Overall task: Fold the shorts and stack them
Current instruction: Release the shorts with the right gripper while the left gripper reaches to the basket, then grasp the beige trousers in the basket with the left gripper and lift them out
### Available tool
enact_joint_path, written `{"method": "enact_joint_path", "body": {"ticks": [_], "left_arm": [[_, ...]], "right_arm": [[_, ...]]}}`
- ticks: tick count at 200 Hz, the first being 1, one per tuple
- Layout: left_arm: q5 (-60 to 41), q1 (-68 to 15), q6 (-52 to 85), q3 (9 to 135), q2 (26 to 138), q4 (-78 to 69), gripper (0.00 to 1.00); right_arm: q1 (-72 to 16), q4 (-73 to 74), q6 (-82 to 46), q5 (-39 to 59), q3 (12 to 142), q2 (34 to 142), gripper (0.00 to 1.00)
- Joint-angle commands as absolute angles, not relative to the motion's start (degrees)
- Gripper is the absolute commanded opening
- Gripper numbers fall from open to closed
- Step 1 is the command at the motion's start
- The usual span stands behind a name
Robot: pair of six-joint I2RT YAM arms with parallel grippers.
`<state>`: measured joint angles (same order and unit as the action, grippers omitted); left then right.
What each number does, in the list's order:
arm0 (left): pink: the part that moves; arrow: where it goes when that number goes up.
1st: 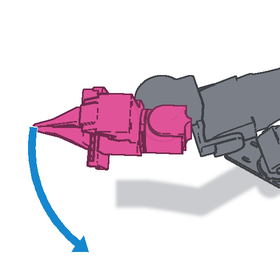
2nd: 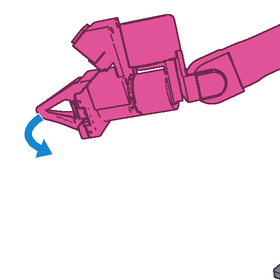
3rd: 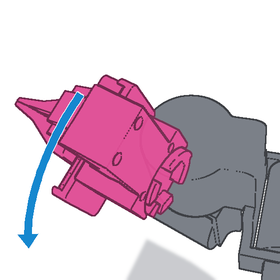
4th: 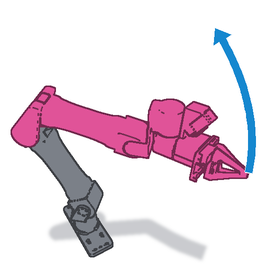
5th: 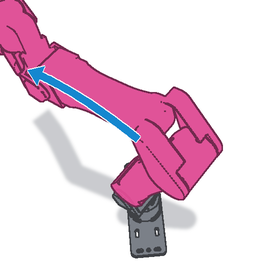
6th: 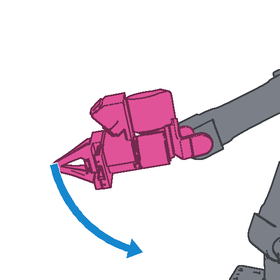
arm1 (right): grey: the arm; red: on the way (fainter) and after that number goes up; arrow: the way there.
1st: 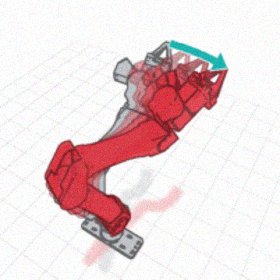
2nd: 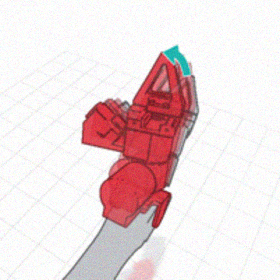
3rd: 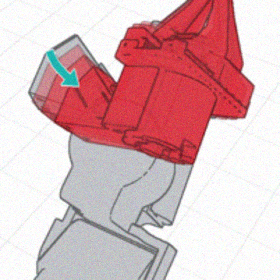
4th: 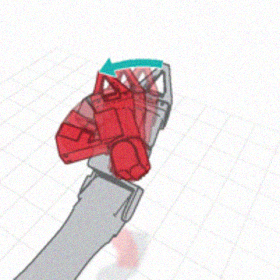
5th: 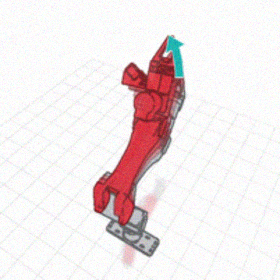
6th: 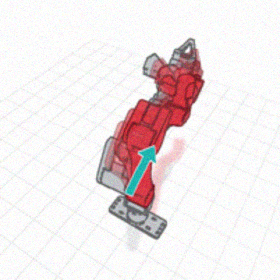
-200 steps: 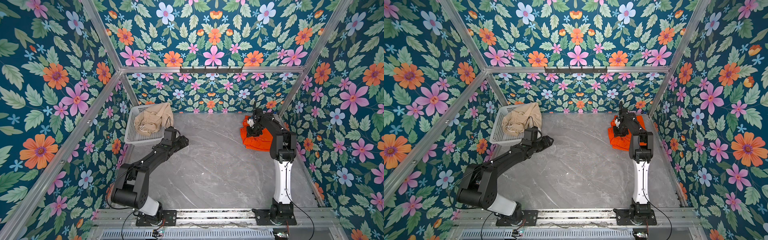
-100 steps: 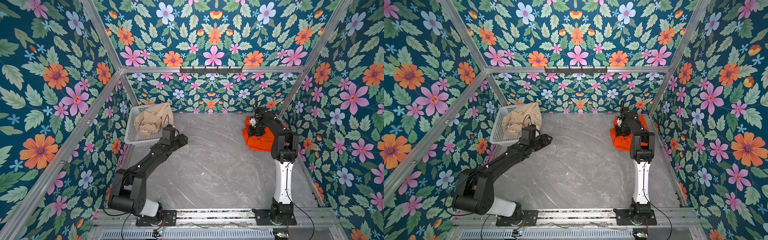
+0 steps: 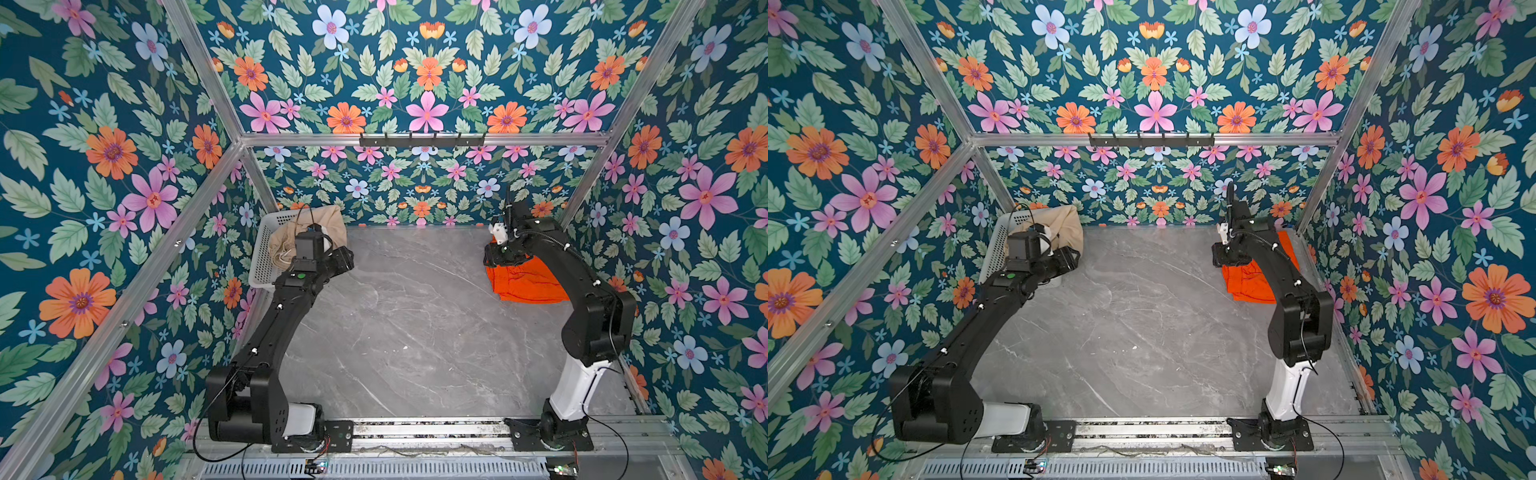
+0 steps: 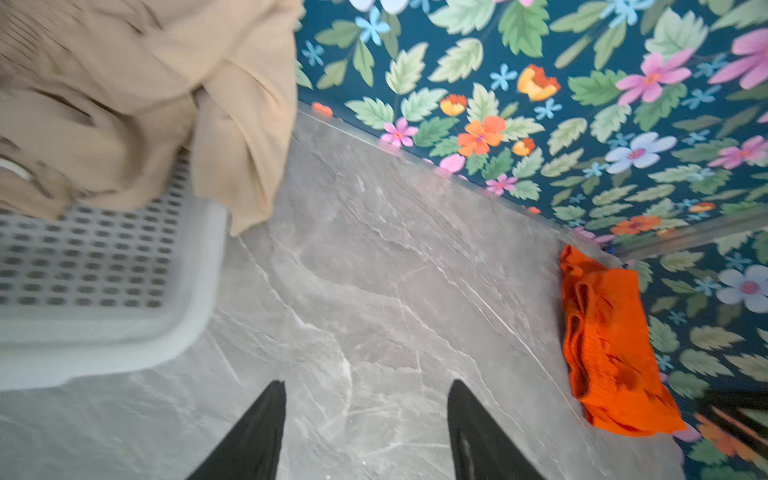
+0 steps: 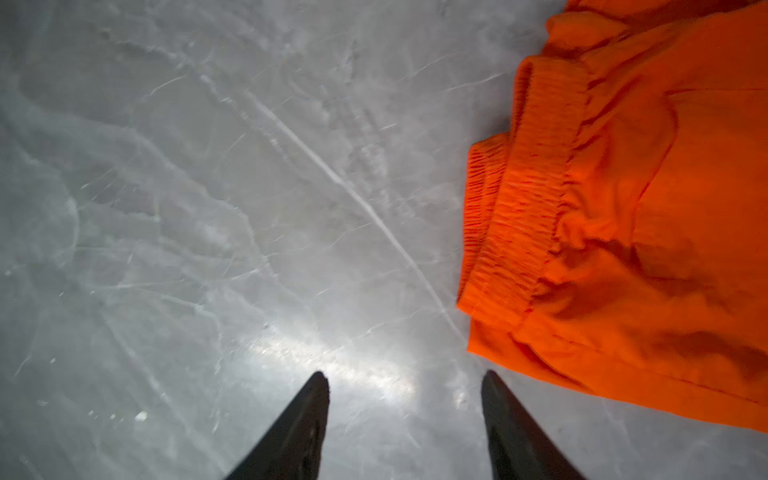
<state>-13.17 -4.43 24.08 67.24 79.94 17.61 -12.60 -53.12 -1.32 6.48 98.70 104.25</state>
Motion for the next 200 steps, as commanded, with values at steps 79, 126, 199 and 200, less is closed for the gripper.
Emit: {"method": "enact_joint_path", "body": {"ticks": [79, 126, 199, 200], "left_arm": [[-11.3, 14.2, 8.1, 95.2, 106.4, 33.6, 0.72], [-11.1, 14.4, 5.6, 105.5, 120.6, 34.0, 0.78], [-7.8, 14.2, 7.2, 113.2, 135.0, 28.8, 0.76], [-7.9, 14.2, 7.2, 113.3, 135.2, 28.8, 0.76]], "right_arm": [[-31.6, -41.7, -14.8, 9.1, 82.1, 98.4, 0.61], [-32.6, -40.8, -16.1, 9.3, 80.2, 99.8, 0.61], [-32.8, -42.4, -15.6, 9.1, 82.9, 103.4, 0.62], [-32.7, -42.4, -15.6, 9.0, 83.0, 103.4, 0.62]]}}
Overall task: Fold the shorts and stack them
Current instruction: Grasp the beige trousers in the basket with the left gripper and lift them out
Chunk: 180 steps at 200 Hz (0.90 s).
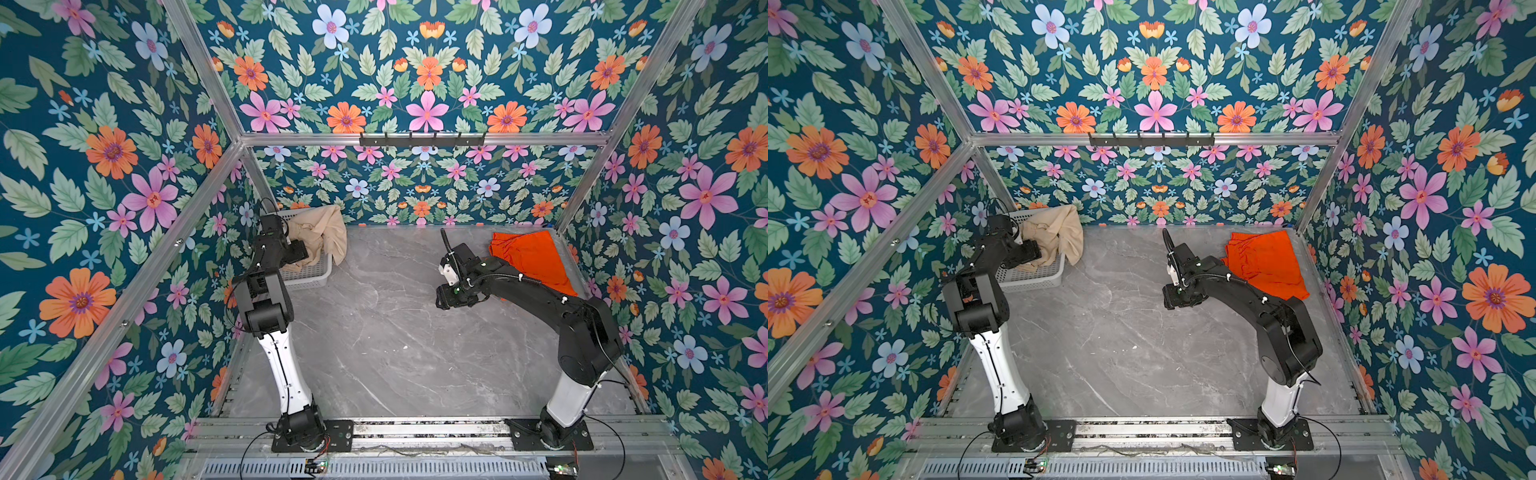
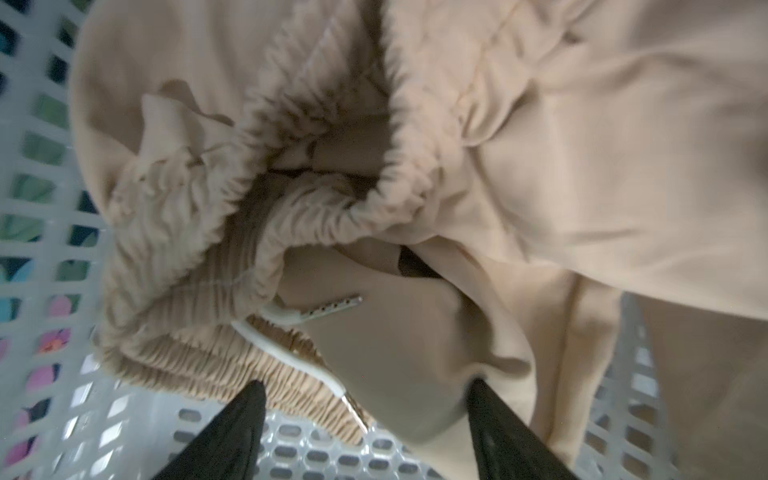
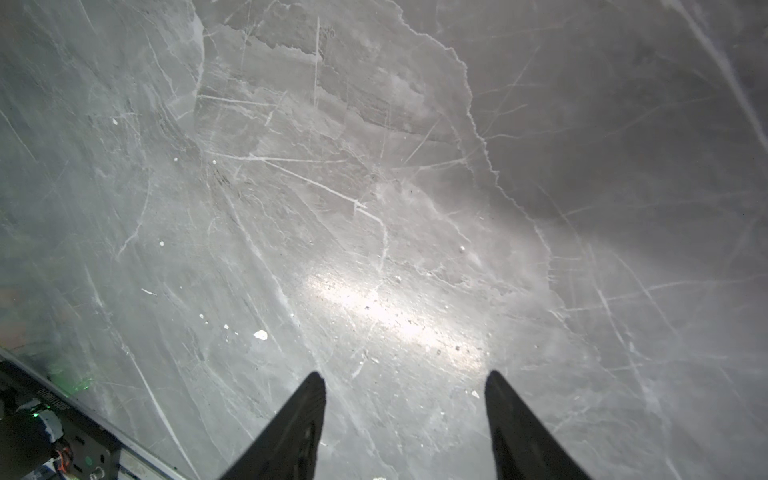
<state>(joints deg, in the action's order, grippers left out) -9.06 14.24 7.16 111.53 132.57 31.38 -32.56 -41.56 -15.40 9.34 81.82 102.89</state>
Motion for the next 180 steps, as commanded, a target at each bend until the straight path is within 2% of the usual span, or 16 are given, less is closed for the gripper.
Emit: {"method": "enact_joint_path", "body": {"ticks": [1, 13, 20, 28, 46, 61, 89, 137, 180], "left_arm": [[-8.0, 14.2, 7.2, 113.4, 135.3, 28.8, 0.76], [-8.5, 14.2, 7.9, 115.5, 137.2, 28.6, 0.72], [-8.6, 14.1, 8.4, 116.2, 137.7, 28.3, 0.66], [-8.4, 13.8, 8.8, 116.5, 137.9, 27.3, 0.54], [-7.6, 13.1, 9.0, 116.7, 137.7, 25.8, 0.19], [-7.7, 12.7, 8.8, 117.5, 137.3, 26.3, 0.00], [-8.6, 11.8, 7.7, 117.5, 132.3, 28.2, 0.00], [-10.0, 8.3, 5.7, 117.6, 115.2, 27.2, 0.00], [-15.1, 4.0, 5.5, 121.5, 102.7, 25.5, 0.00]], "right_arm": [[-32.8, -42.4, -15.6, 9.0, 83.0, 103.4, 0.62], [-32.8, -42.0, -15.6, 8.7, 82.5, 103.1, 0.62], [-32.9, -41.8, -15.7, 8.7, 82.1, 102.9, 0.62], [-32.9, -41.5, -15.9, 8.6, 81.8, 102.7, 0.62], [-32.9, -41.2, -16.2, 8.7, 81.4, 102.4, 0.62], [-32.9, -41.1, -16.3, 8.7, 81.4, 101.9, 0.62], [-32.9, -40.2, -16.3, 8.8, 80.8, 99.9, 0.62], [-32.9, -38.3, -16.7, 9.7, 80.0, 95.8, 0.62], [-32.9, -37.4, -18.2, 9.4, 79.0, 91.1, 0.61]]}}
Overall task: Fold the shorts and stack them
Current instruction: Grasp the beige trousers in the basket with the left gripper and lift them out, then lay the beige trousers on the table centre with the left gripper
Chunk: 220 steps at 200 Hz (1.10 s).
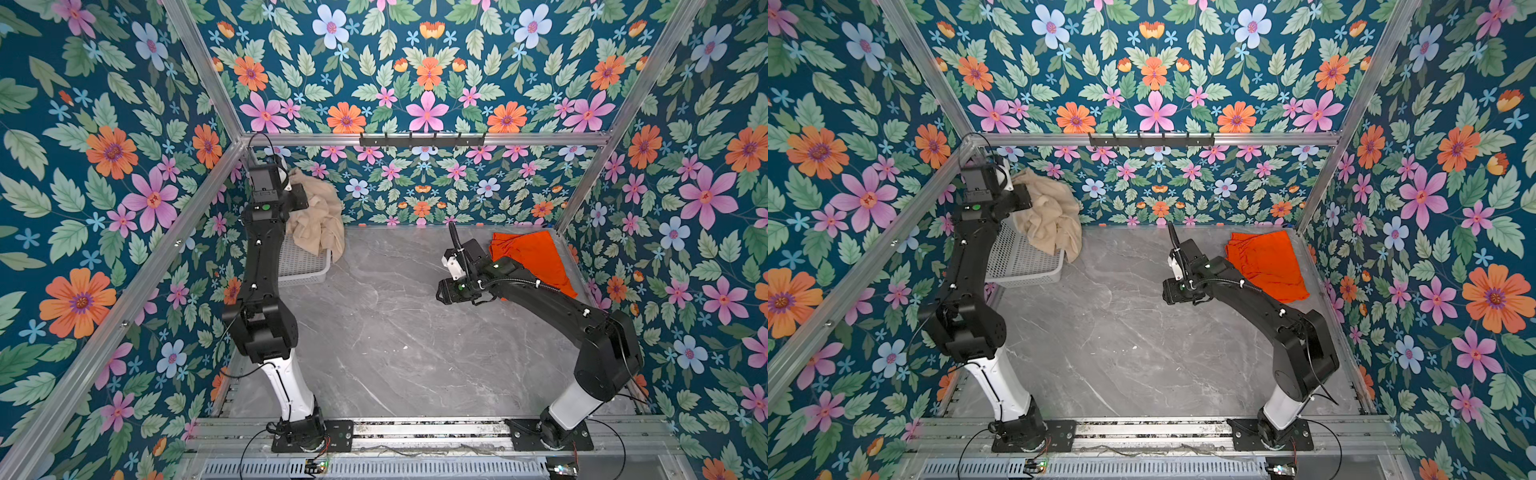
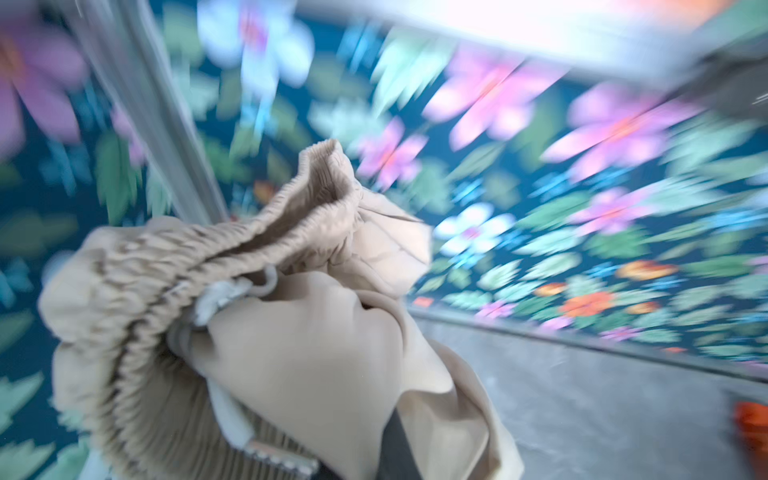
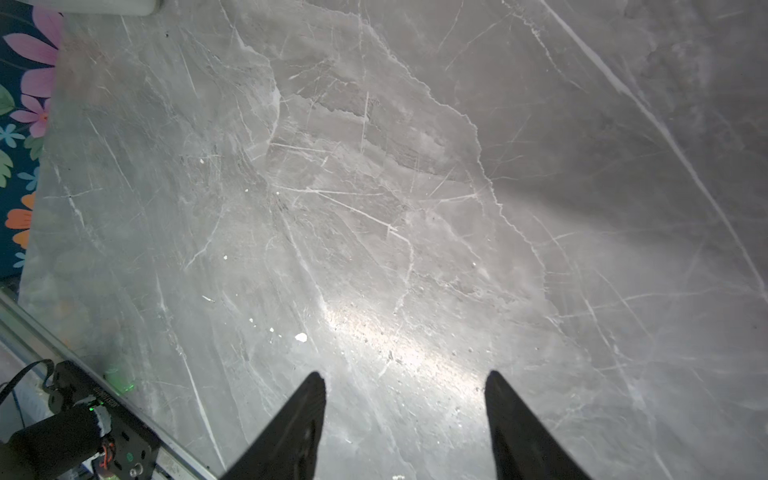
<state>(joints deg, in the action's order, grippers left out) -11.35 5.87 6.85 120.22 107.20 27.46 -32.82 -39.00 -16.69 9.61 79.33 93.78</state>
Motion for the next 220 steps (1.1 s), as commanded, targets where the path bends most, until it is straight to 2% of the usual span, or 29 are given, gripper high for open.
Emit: {"method": "enact_joint_path", "body": {"ticks": [1, 51, 97, 120, 154, 196, 212, 220], "left_arm": [[-15.3, 3.9, 5.5, 121.6, 102.5, 25.5, 0.00], [-26.4, -5.6, 5.6, 117.3, 89.8, 23.4, 0.00], [-33.5, -15.7, 6.9, 110.9, 83.1, 22.4, 0.00], [-34.2, -17.3, 9.0, 101.3, 79.3, 18.7, 0.00], [-29.5, -18.7, 10.3, 81.5, 76.2, 13.8, 0.00], [-28.5, -24.2, 14.9, 63.2, 78.9, 8.4, 0.00], [-29.6, -26.1, 18.4, 59.1, 80.0, 4.7, 0.10], [-30.3, -26.8, 19.6, 57.8, 80.4, 3.1, 0.23]], "right_arm": [[-32.9, -37.4, -18.3, 9.4, 78.9, 91.0, 0.61], [-32.8, -35.4, -21.7, 8.5, 77.1, 84.6, 0.61], [-32.6, -35.6, -23.6, 6.7, 75.6, 78.6, 0.61], [-32.5, -34.1, -24.1, 5.1, 72.5, 74.3, 0.62], [-32.3, -33.6, -25.7, 3.9, 68.2, 70.2, 0.62], [-32.3, -35.6, -27.5, 5.2, 65.2, 69.1, 0.62], [-32.4, -35.9, -27.6, 6.9, 64.8, 69.5, 0.63], [-32.6, -36.0, -27.5, 7.4, 64.9, 69.9, 0.63]]}}
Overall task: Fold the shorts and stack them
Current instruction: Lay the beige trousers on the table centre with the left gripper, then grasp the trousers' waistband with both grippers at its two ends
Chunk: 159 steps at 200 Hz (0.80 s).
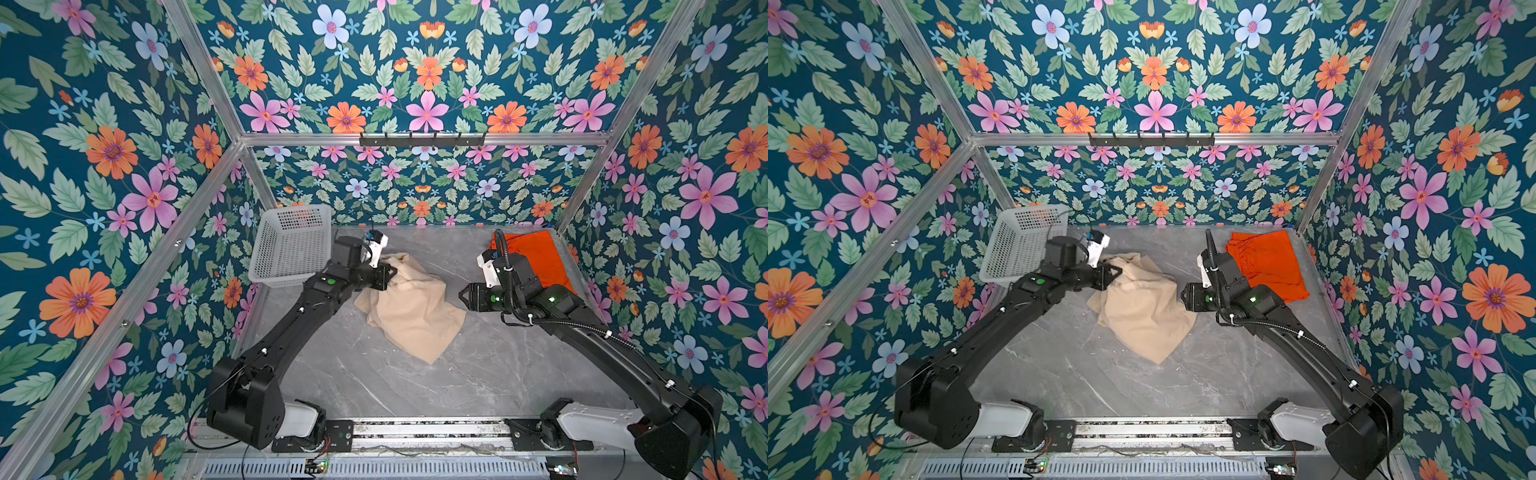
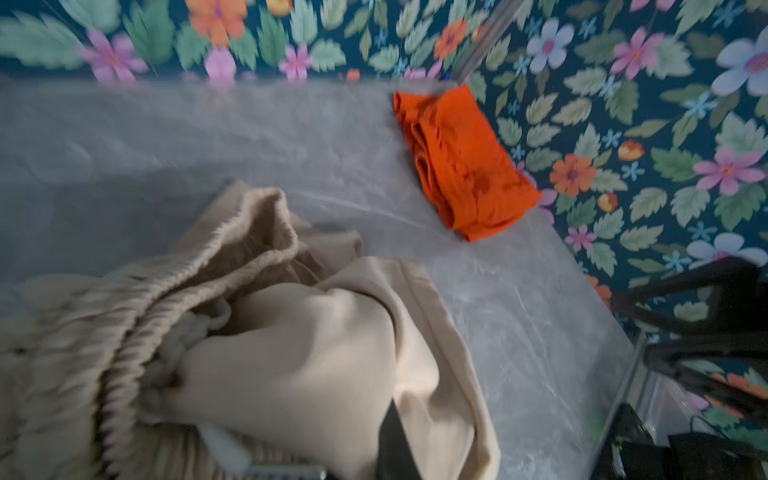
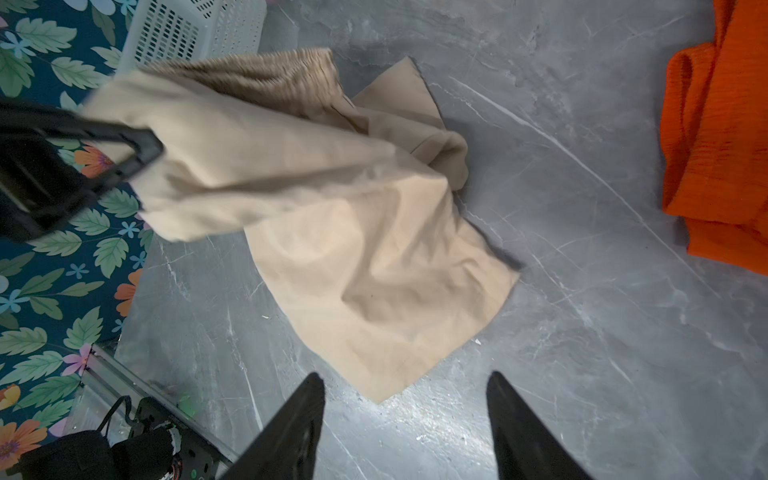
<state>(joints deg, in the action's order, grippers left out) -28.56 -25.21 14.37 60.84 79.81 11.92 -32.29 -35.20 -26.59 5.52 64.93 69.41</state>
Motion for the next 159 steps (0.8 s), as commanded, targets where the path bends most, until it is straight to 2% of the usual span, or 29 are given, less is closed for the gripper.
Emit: {"method": "enact_joint_path", "body": {"ticks": [1, 9, 18, 26, 37, 92, 121, 159], "left_arm": [[-30.2, -26.9, 19.8, 57.7, 80.4, 3.0, 0.25], [-30.0, -27.2, 21.1, 57.1, 80.8, 2.4, 0.41], [-30.1, -27.2, 21.8, 57.4, 80.8, 2.9, 0.55], [-29.6, -27.2, 21.9, 58.2, 80.4, 3.9, 0.61], [-28.5, -27.0, 21.8, 59.5, 79.1, 5.6, 0.65], [-19.7, -21.7, 22.1, 62.0, 71.9, 15.5, 0.70], [-23.9, -13.8, 28.0, 54.5, 68.3, 15.3, 0.70], [-24.9, -8.6, 30.3, 46.2, 63.0, 13.3, 0.69]], "right_arm": [[-32.6, -36.1, -27.5, 7.6, 65.0, 70.0, 0.63], [-33.0, -36.4, -26.8, 8.1, 65.6, 70.6, 0.64], [-33.5, -36.8, -25.8, 8.2, 66.4, 71.4, 0.64], [-33.9, -37.3, -24.7, 8.3, 67.3, 72.4, 0.65], [-34.3, -37.9, -23.1, 8.4, 68.8, 73.7, 0.65], [-43.1, -44.1, -9.9, 4.1, 82.5, 88.0, 0.69], [-49.2, -46.9, -2.6, 3.1, 90.4, 98.5, 0.71], [-50.9, -46.0, -9.6, 9.3, 99.4, 109.6, 0.70]]}}
